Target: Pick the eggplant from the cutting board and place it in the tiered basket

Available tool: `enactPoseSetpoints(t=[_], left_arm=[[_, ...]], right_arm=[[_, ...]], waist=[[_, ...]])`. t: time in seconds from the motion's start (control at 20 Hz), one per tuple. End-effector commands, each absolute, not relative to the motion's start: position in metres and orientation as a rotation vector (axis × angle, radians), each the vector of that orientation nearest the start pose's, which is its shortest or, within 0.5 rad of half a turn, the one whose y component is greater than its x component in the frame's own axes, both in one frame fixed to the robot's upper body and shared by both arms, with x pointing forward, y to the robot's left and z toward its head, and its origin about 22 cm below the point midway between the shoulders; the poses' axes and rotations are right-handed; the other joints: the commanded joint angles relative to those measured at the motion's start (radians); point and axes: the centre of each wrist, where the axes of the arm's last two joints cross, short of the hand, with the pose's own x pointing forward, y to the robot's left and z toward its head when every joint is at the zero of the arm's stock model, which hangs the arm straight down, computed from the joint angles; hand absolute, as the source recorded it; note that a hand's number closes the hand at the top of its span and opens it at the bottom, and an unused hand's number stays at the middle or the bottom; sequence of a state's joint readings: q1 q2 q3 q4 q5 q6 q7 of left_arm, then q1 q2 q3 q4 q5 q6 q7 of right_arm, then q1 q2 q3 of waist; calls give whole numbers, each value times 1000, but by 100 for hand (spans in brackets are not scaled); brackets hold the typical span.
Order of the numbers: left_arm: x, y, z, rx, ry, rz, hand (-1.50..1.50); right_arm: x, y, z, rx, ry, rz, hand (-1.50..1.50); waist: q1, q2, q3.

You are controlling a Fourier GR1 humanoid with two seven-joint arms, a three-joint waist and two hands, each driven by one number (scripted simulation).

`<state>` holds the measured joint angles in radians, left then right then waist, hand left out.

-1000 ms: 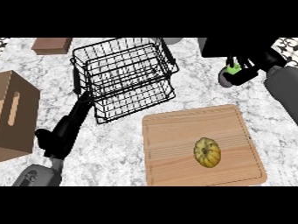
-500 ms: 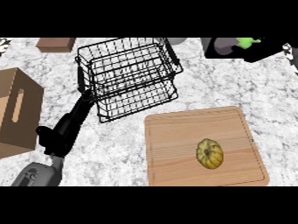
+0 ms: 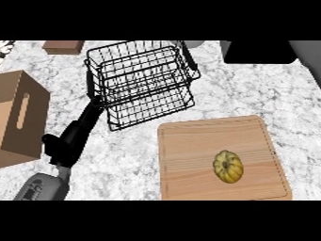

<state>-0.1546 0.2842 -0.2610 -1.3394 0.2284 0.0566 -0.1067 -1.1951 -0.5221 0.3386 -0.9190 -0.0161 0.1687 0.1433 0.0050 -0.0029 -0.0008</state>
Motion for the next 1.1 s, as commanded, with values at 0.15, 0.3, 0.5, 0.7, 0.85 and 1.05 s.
enactPoseSetpoints(t=[0.15,0.3,0.5,0.7,0.85,1.05], left_arm=[[280,249,-14,-94,-1539,-246,0],[269,220,-11,-109,-1541,-255,0],[282,223,-2,-94,-1562,-267,0],[274,231,-10,-109,-1543,-249,0],[273,219,-9,-111,-1544,-262,0],[286,238,-9,-80,-1557,-248,0]], right_arm=[[430,-103,316,-319,-1701,949,150],[433,-65,298,-305,-1685,983,150],[439,-48,294,-317,-1645,1020,150],[442,-30,263,-275,-1634,1047,150],[425,17,254,-266,-1632,1037,150],[430,18,255,-187,-1628,1043,150]], waist=[[14,5,-1],[29,8,0],[30,11,0],[31,12,0],[35,11,0],[34,15,-1]])
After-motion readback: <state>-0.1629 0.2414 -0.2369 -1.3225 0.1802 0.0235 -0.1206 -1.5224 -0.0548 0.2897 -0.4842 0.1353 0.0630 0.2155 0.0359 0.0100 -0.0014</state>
